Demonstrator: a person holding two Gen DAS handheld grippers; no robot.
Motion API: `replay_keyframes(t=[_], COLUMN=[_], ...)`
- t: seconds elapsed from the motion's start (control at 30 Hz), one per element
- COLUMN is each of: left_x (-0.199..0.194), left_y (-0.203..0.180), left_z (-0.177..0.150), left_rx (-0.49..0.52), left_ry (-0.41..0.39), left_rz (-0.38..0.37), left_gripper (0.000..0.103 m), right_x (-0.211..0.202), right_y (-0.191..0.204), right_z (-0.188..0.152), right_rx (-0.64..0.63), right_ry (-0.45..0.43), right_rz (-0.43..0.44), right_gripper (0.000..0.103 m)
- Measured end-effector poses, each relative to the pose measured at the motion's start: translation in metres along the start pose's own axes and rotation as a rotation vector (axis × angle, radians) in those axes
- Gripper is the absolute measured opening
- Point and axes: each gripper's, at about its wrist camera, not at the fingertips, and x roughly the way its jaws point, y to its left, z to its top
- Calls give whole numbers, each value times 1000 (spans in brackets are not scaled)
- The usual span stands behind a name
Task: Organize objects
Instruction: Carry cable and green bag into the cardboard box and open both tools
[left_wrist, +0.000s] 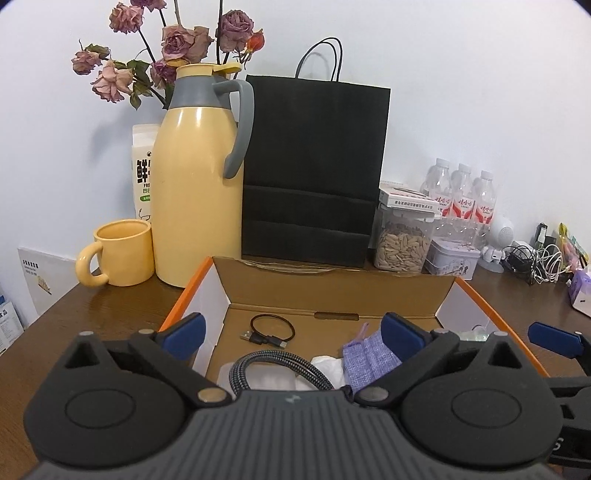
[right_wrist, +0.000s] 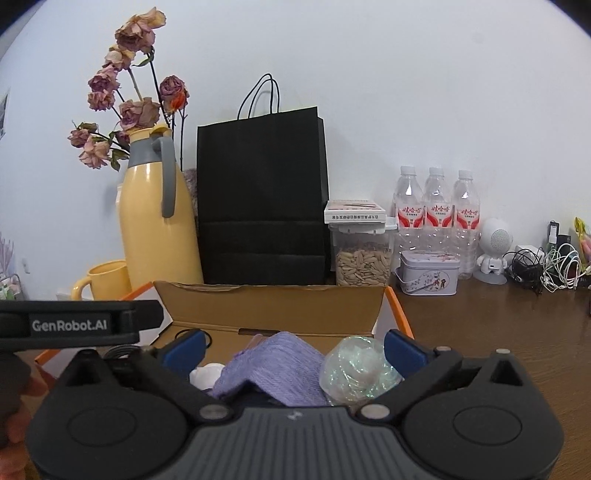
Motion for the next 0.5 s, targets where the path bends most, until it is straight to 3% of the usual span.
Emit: replay_keyframes(t=[0.23, 0.5], left_x=[-11, -52], left_y=[0, 4], left_z=[5, 14], left_rx=[-3, 8], left_ry=[-18, -61], left_rz=[-16, -39], left_gripper=[103, 103], right_x=[-9, -44], right_y=[1, 10], right_z=[4, 13], right_rx=[0, -31], right_ry=[-13, -57], right_rz=[0, 16], right_gripper=[103, 103])
